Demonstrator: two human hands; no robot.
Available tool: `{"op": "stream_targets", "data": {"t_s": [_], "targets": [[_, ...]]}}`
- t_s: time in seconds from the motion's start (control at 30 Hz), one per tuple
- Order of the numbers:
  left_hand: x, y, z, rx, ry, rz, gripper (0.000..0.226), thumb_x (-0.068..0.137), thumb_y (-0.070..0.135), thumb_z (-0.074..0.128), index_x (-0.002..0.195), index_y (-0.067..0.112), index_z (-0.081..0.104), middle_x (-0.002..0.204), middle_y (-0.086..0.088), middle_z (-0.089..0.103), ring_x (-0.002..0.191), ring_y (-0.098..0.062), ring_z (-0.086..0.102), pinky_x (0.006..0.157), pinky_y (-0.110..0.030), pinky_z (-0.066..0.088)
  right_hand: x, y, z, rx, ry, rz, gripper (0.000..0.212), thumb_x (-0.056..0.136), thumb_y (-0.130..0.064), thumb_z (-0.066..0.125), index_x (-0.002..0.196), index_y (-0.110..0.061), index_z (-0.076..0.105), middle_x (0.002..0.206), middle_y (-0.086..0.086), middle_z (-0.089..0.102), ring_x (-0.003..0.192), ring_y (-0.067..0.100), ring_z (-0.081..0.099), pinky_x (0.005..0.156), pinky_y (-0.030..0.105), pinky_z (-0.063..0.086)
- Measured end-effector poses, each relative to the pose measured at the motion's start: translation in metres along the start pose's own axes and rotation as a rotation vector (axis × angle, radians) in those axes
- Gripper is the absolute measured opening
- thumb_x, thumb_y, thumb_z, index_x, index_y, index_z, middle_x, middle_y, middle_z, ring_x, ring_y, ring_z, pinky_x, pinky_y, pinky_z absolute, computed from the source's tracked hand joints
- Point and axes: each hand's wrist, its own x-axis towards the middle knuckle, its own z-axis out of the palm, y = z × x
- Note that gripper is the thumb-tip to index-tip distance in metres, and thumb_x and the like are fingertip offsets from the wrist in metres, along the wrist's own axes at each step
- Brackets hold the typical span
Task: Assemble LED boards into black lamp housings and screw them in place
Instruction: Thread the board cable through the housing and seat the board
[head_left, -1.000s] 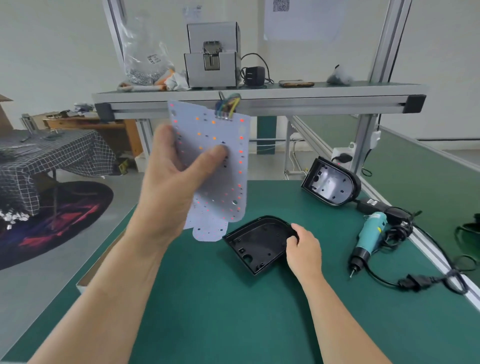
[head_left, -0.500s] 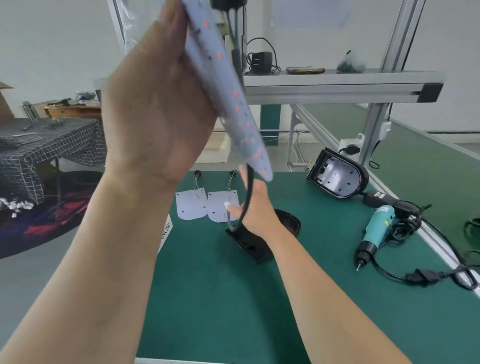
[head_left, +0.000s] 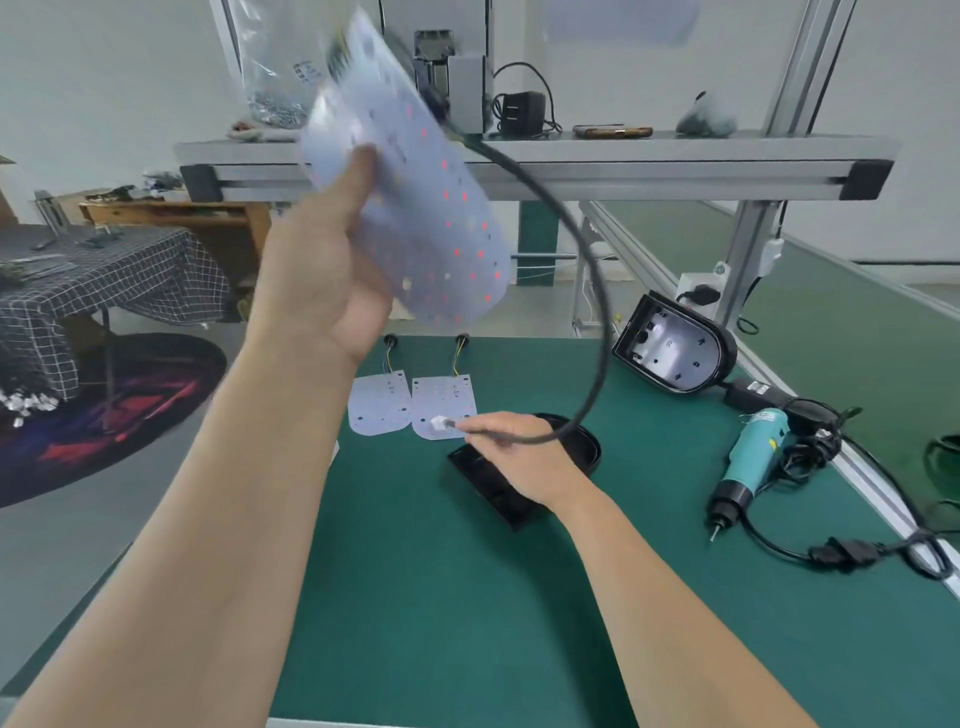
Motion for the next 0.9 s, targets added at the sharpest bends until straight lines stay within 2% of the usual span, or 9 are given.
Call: {"op": "stream_targets", "data": {"t_s": [0.13,0.27,0.37,0.47,0.57,0.63,0.77,0.83,0.9], "targets": [[0.007,-0.041,-0.042,0.157,0.225,-0.261,0.03,0.098,0.012,0.062,0.125,-0.001,0.062,0.124,-0.014,0.069,0.111,-0.026,0.067,0.101,-0.046,0.051,0.003,-0.004,-0.011,0.461,0.402,0.034,0.015,0.102,-0.006,0.056,0.107,-0.01,0.069,0.098,0.007,0.077,0.089,0.02,0.074,0.083,0.025,0.058],[-0.005,-0.084,-0.084,0.196,0.351,-0.518,0.036,0.099,0.008,0.059,0.133,-0.003,0.057,0.133,-0.015,0.063,0.116,-0.027,0.063,0.095,-0.044,0.049,0.002,-0.009,-0.036,0.426,0.623,-0.022,0.012,0.103,-0.018,0.054,0.094,-0.018,0.062,0.085,0.003,0.075,0.069,0.013,0.066,0.065,0.021,0.054],[-0.018,-0.112,-0.112,0.168,0.432,-0.655,0.041,0.1,0.005,0.057,0.139,-0.005,0.05,0.14,-0.017,0.057,0.129,-0.03,0.055,0.11,-0.047,0.04,0.0,-0.015,-0.048,0.281,0.609,-0.071,0.016,0.103,-0.022,0.051,0.09,-0.023,0.059,0.08,-0.002,0.073,0.065,0.009,0.062,0.061,0.019,0.05],[-0.03,-0.131,-0.127,0.107,0.474,-0.739,0.04,0.1,0.002,0.054,0.14,-0.004,0.049,0.141,-0.018,0.056,0.13,-0.031,0.054,0.113,-0.052,0.037,-0.005,-0.017,-0.053,0.194,0.538,-0.073,0.016,0.104,-0.021,0.05,0.091,-0.022,0.06,0.077,-0.004,0.07,0.062,0.008,0.06,0.06,0.017,0.048],[-0.035,-0.137,-0.127,0.074,0.444,-0.845,0.037,0.102,0.01,0.054,0.137,0.0,0.052,0.133,-0.015,0.062,0.113,-0.029,0.063,0.094,-0.053,0.048,-0.011,-0.016,-0.049,0.114,0.449,-0.07,0.016,0.105,-0.019,0.05,0.092,-0.019,0.059,0.078,-0.003,0.069,0.062,0.007,0.059,0.063,0.016,0.047],[-0.033,-0.139,-0.124,0.091,0.405,-0.895,0.041,0.102,0.02,0.054,0.14,0.006,0.051,0.135,-0.008,0.059,0.105,-0.024,0.063,0.085,-0.057,0.047,-0.015,-0.015,-0.044,0.085,0.406,-0.065,0.016,0.106,-0.019,0.049,0.093,-0.019,0.059,0.079,-0.003,0.069,0.063,0.007,0.059,0.064,0.016,0.047],[-0.031,-0.145,-0.121,0.061,0.33,-0.947,0.044,0.102,0.023,0.052,0.144,0.008,0.047,0.145,-0.014,0.053,0.127,-0.04,0.055,0.107,-0.071,0.031,-0.021,-0.015,-0.034,0.047,0.363,-0.078,0.015,0.106,-0.02,0.049,0.094,-0.022,0.059,0.081,-0.004,0.068,0.065,0.01,0.061,0.066,0.019,0.049],[-0.032,-0.146,-0.118,0.085,0.318,-0.94,0.039,0.101,0.022,0.054,0.138,0.009,0.053,0.125,-0.014,0.067,0.113,-0.037,0.065,0.105,-0.066,0.038,-0.023,-0.019,-0.036,0.03,0.324,-0.102,0.015,0.105,-0.019,0.049,0.094,-0.022,0.059,0.08,-0.005,0.068,0.068,0.012,0.062,0.068,0.024,0.051],[-0.034,-0.146,-0.115,0.106,0.308,-0.916,0.031,0.1,0.02,0.055,0.129,0.01,0.06,0.097,-0.01,0.076,0.087,-0.03,0.073,0.09,-0.053,0.051,-0.025,-0.026,-0.039,0.04,0.257,-0.119,0.015,0.105,-0.019,0.05,0.094,-0.019,0.059,0.08,-0.004,0.068,0.069,0.017,0.061,0.069,0.029,0.052]]}}
